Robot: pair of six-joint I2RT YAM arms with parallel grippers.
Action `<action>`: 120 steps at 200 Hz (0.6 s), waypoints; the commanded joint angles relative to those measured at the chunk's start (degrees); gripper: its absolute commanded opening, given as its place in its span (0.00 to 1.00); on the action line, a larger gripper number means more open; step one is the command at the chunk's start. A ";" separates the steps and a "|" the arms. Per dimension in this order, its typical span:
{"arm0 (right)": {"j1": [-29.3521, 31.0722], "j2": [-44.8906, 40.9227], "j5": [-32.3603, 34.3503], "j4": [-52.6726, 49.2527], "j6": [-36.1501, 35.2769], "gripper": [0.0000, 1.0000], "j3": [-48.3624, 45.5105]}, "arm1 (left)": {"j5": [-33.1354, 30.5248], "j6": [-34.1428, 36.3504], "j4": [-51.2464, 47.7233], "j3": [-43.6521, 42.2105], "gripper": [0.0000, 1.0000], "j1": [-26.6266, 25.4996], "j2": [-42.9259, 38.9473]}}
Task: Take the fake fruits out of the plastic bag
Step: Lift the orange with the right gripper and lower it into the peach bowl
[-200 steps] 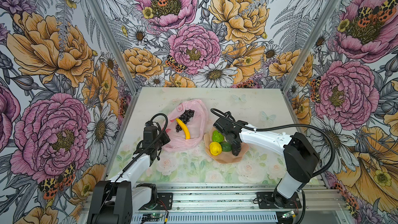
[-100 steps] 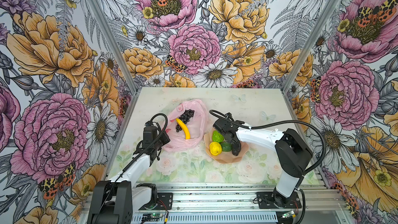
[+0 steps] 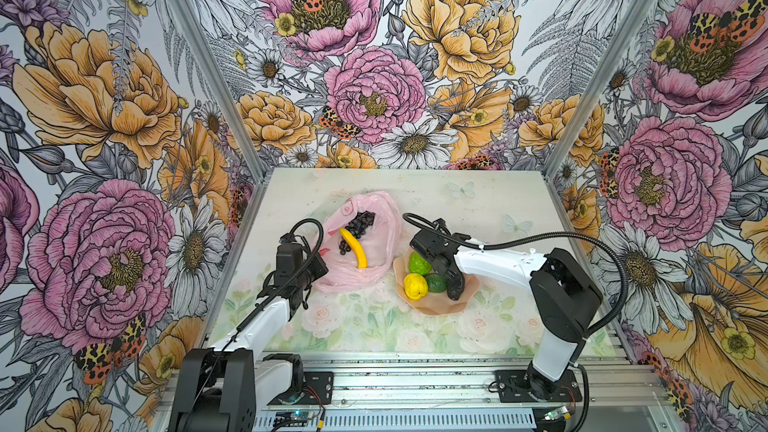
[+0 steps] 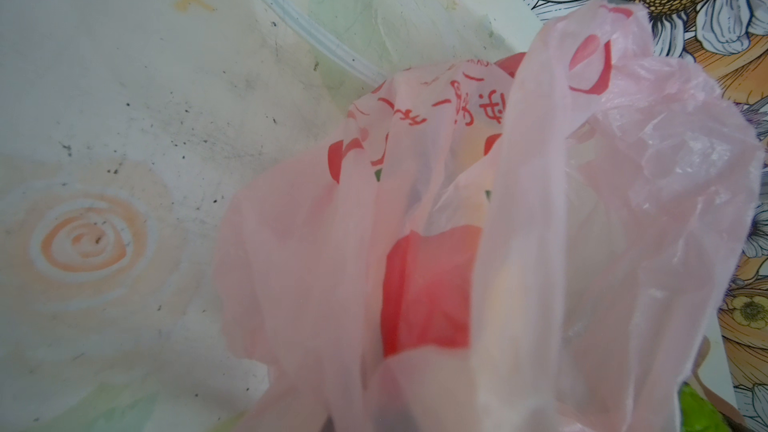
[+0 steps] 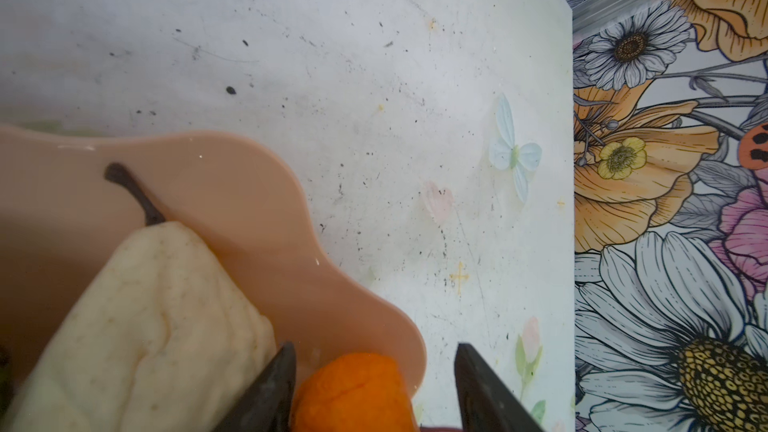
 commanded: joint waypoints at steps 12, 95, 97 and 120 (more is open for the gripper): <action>0.81 -1.69 -2.10 0.00 0.36 0.67 1.50 | 0.67 0.58 1.37 -0.70 0.02 0.59 -0.20; 1.10 -7.68 -5.54 -0.09 0.01 0.74 1.63 | 0.76 0.51 1.48 -0.70 0.02 0.55 -0.09; 1.05 -7.91 -5.46 -0.09 0.01 0.74 1.57 | 0.75 0.57 1.47 -0.70 0.02 0.57 -0.05; 0.36 -9.60 -4.84 -0.09 0.03 0.74 0.69 | 0.78 0.59 1.47 -0.63 0.02 0.58 -0.06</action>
